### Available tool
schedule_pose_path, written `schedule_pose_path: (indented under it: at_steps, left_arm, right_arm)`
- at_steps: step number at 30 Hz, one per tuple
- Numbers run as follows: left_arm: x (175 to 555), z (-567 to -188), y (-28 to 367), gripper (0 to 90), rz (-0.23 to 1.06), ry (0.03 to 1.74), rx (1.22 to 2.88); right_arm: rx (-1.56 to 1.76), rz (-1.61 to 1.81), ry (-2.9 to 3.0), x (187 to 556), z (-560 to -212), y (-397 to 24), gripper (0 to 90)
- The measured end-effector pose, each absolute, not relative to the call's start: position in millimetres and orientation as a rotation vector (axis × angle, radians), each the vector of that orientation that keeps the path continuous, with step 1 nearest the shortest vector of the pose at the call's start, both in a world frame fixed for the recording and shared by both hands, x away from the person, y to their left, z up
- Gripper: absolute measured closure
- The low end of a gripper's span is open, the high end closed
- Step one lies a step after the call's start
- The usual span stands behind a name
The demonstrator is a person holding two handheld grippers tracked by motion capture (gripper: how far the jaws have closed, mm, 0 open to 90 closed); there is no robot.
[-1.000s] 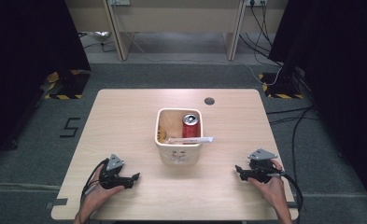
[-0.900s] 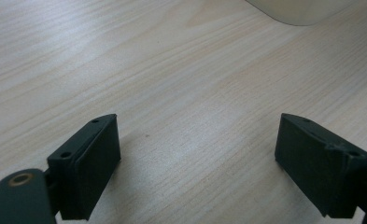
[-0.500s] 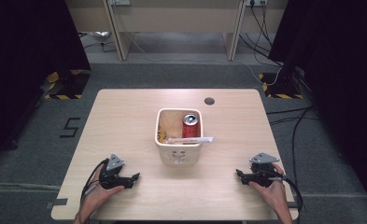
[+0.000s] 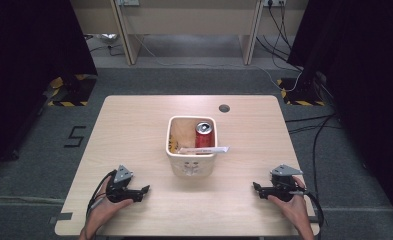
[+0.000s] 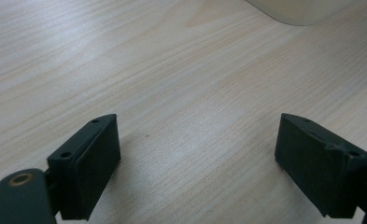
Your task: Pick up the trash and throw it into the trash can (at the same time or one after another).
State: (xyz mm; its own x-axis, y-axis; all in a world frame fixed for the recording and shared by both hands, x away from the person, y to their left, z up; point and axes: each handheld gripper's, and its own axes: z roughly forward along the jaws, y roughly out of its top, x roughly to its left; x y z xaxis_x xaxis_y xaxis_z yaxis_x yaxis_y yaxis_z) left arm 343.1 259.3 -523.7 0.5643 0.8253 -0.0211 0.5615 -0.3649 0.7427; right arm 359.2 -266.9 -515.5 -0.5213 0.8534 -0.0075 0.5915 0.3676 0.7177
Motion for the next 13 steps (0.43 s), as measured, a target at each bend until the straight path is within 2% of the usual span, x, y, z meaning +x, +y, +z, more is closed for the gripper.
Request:
schedule_pose_path:
  at_steps: [13]
  left_arm:
    - [343.1,-523.7,259.3,13.3,0.466,1.107,2.074]
  right_arm:
    - [1.264,0.948,2.254,359.2,-515.5,-266.9,12.9]
